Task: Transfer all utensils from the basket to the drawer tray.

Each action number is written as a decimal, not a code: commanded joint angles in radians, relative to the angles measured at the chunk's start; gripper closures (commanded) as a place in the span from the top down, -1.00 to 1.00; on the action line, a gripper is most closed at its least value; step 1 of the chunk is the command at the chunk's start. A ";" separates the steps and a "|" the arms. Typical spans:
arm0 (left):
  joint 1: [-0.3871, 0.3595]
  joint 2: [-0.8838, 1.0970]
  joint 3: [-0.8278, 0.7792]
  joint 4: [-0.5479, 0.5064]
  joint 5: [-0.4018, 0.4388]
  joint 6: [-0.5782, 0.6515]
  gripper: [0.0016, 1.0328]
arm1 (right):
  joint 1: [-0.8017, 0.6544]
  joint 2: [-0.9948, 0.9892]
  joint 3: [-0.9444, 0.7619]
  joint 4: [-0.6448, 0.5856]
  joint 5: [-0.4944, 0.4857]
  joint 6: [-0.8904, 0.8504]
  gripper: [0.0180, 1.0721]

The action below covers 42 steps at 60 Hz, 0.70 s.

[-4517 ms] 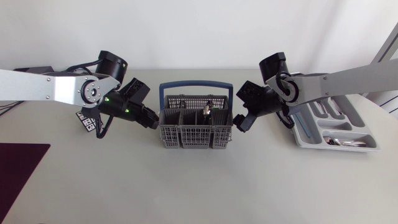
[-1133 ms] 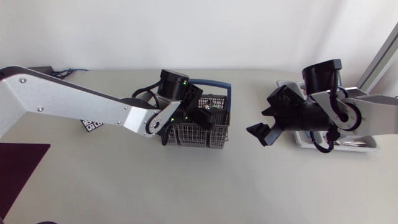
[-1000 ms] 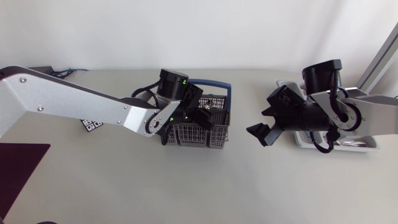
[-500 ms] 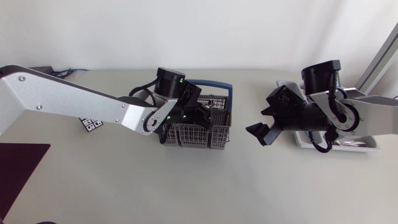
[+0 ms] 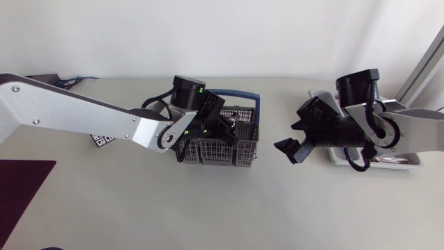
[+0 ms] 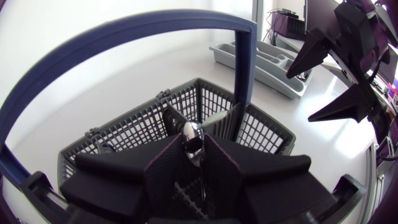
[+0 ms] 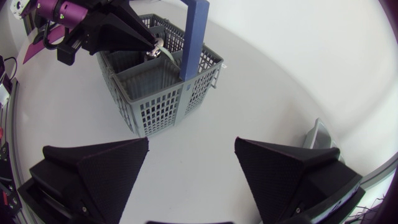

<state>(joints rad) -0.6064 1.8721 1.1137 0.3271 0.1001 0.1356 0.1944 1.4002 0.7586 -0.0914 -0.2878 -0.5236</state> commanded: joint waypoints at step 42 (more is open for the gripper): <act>-0.021 0.016 0.000 0.036 -0.040 0.078 0.03 | 0.002 0.034 -0.031 0.015 -0.004 -0.003 0.90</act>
<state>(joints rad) -0.6193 1.8519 1.0882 0.3576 0.0662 0.1886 0.1944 1.4105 0.7506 -0.0814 -0.2878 -0.5240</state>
